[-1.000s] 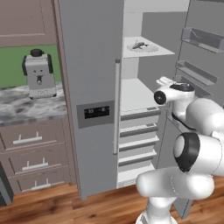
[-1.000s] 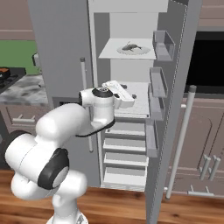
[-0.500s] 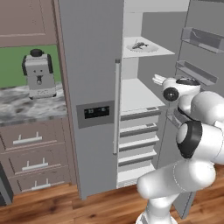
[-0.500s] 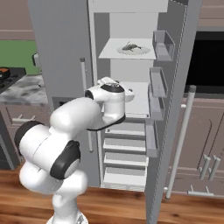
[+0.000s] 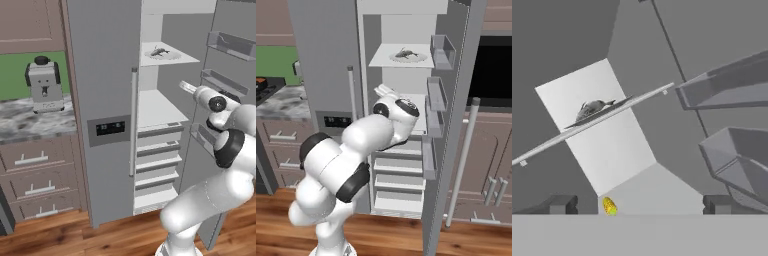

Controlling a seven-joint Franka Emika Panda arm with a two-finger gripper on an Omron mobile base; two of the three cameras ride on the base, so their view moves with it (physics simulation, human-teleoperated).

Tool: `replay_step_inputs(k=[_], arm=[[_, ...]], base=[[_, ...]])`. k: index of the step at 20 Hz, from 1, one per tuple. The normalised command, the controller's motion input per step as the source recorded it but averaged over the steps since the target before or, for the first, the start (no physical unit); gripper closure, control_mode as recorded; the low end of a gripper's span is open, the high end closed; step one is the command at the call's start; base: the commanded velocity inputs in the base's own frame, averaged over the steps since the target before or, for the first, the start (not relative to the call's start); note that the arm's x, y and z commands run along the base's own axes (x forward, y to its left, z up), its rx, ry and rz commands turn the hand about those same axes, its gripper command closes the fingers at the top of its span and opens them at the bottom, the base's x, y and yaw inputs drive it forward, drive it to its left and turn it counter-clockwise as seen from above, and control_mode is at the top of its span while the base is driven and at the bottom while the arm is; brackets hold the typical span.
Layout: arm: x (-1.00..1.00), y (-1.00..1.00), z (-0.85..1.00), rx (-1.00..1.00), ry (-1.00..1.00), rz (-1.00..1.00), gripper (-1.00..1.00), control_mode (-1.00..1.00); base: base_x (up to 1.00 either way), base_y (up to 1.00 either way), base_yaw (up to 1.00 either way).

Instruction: Retrieve the fish from the fridge and place it on the saucepan with marinade on the stove.

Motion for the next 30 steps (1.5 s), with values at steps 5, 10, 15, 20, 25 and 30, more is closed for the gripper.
replay_step_inputs(k=[5,10,15,20,25,30], arm=[[0.00,0.51,1.00,0.11,0.22,0.08,-1.00,-1.00],[-0.06,0.37,1.00,0.07,0.23,0.03,-1.00,-1.00],[-0.54,0.11,1.00,0.00,0.21,-0.03,-1.00,-1.00],[-0.69,0.53,1.00,-0.02,0.15,-0.07,-1.00,-1.00],[-0.53,0.92,0.65,-0.16,0.00,-0.03,-1.00,-1.00],[-0.83,0.30,-0.08,-0.19,0.00,0.03,-1.00,-1.00]], base=[[0.00,0.00,0.00],[0.00,0.00,0.00],[0.00,0.00,0.00],[0.00,0.00,0.00],[0.00,0.00,0.00],[0.00,0.00,0.00]])
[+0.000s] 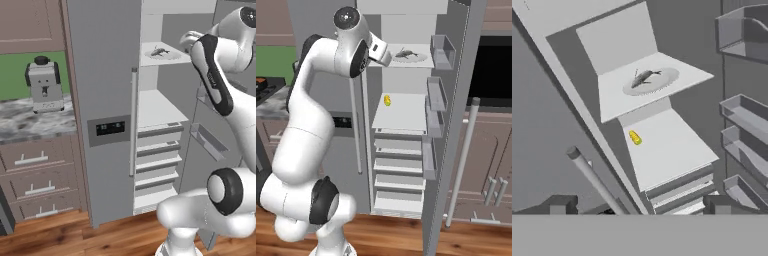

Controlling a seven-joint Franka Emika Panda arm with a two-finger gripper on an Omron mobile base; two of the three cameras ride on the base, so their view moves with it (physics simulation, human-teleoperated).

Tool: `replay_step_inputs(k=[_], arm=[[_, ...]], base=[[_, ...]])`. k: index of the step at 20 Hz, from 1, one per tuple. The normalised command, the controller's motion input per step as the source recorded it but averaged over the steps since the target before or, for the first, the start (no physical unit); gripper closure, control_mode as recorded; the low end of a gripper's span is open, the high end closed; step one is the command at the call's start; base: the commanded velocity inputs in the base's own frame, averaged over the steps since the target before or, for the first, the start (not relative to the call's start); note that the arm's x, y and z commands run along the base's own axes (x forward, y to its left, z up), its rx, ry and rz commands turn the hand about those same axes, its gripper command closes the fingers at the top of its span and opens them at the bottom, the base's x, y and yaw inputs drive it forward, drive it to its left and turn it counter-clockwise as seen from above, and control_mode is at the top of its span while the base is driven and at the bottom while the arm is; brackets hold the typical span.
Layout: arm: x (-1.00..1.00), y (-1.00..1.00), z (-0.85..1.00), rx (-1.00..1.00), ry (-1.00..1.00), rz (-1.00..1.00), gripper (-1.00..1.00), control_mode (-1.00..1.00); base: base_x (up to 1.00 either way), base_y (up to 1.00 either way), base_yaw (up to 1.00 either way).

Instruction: Retrieve the fish from the fridge and place it on the saucepan with marinade on the stove.

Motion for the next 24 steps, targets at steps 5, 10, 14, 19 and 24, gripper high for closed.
replay_step_inputs(k=[5,10,14,19,24], arm=[[-0.88,0.01,-0.32,-0.14,0.00,0.07,-1.00,-1.00],[-0.69,0.13,-0.54,-0.12,0.00,0.08,-1.00,-1.00],[-0.44,0.28,-0.56,-0.10,0.00,0.07,-1.00,-1.00],[-0.27,0.16,-0.37,-0.11,0.00,0.00,-1.00,-1.00],[-0.17,0.00,-0.04,-0.07,0.01,0.00,-1.00,-1.00]], base=[[0.00,0.00,0.00],[0.00,0.00,0.00],[0.00,0.00,0.00],[0.00,0.00,0.00],[0.00,0.00,0.00]])
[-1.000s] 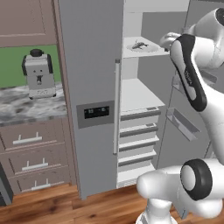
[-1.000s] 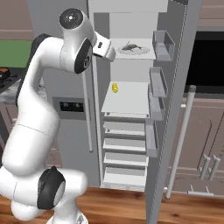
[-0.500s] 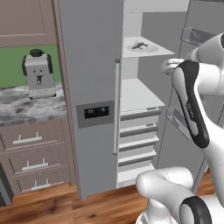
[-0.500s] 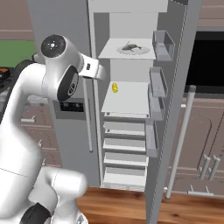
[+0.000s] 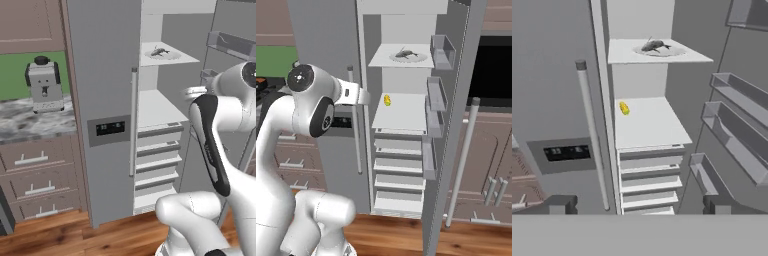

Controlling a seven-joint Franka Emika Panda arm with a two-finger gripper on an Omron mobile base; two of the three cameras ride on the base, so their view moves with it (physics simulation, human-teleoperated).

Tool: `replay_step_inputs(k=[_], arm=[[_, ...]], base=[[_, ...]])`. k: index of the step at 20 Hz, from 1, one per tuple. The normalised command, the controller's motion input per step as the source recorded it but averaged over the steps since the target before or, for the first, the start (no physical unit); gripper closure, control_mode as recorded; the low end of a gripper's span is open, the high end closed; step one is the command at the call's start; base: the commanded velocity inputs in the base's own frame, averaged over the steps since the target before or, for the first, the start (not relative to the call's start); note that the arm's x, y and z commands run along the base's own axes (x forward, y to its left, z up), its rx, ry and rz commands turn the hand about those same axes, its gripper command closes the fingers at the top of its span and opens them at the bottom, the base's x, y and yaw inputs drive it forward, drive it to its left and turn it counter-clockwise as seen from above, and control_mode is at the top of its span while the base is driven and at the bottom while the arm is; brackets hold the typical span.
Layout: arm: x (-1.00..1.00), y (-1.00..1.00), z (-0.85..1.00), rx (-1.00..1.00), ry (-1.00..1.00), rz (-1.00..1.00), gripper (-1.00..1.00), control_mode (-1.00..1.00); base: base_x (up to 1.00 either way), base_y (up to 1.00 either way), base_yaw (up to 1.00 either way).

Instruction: Retrieve the fish from the fridge and place it on the saucepan with marinade on the stove.

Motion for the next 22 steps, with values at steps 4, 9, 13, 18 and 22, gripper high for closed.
replay_step_inputs(k=[4,9,13,18,22], arm=[[-0.08,0.00,0.00,-0.06,0.06,0.00,-1.00,-1.00],[-0.04,0.00,-0.11,-0.05,0.04,0.00,-1.00,-1.00],[0.00,0.00,-0.11,-0.03,0.02,0.00,-1.00,-1.00],[-0.03,0.00,-0.23,0.08,0.01,-0.03,-1.00,-1.00],[0.00,0.00,-0.21,0.12,0.00,-0.07,-1.00,-1.00]], base=[[0.00,0.00,0.00],[0.00,0.00,0.00],[0.00,0.00,0.00],[0.00,0.00,0.00],[0.00,0.00,0.00]])
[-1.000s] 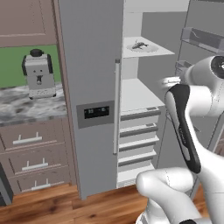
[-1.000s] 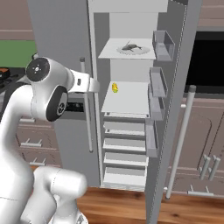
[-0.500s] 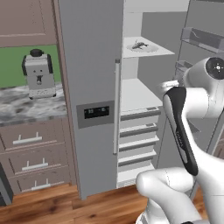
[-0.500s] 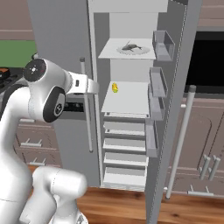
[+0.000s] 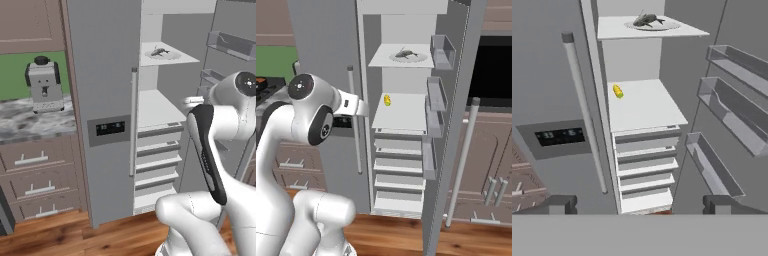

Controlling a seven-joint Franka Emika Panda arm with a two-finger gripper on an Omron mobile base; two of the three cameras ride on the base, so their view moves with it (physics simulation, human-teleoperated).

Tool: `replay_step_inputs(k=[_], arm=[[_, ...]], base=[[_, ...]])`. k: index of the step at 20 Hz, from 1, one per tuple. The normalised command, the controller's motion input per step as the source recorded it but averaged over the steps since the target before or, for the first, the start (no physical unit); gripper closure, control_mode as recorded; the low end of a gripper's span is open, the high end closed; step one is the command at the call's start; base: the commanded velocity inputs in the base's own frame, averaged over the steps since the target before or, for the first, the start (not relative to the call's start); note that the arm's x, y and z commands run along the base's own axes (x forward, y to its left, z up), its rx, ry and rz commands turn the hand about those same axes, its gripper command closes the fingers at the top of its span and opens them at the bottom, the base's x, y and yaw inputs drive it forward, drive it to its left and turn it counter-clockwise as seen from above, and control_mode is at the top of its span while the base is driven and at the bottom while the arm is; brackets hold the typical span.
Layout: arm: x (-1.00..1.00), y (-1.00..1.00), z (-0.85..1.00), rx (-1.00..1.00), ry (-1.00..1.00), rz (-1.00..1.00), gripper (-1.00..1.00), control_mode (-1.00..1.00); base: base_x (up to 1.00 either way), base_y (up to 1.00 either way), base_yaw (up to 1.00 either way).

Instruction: Retrieve the fish from the fridge and place it on the saucepan with marinade on the stove.

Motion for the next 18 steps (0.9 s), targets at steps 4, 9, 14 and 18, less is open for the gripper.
replay_step_inputs(k=[4,9,14,18], arm=[[0.00,-0.01,-0.17,0.11,0.00,-0.07,-1.00,-1.00],[0.00,0.00,-0.03,0.02,0.00,-0.01,-1.00,1.00],[0.00,0.00,0.00,0.00,0.00,0.00,-1.00,1.00],[0.00,0.00,0.00,0.00,0.00,0.00,-1.00,1.00]], base=[[0.00,0.00,0.00],[0.07,0.00,0.00],[0.53,-0.13,0.17],[0.56,-0.36,0.32]])
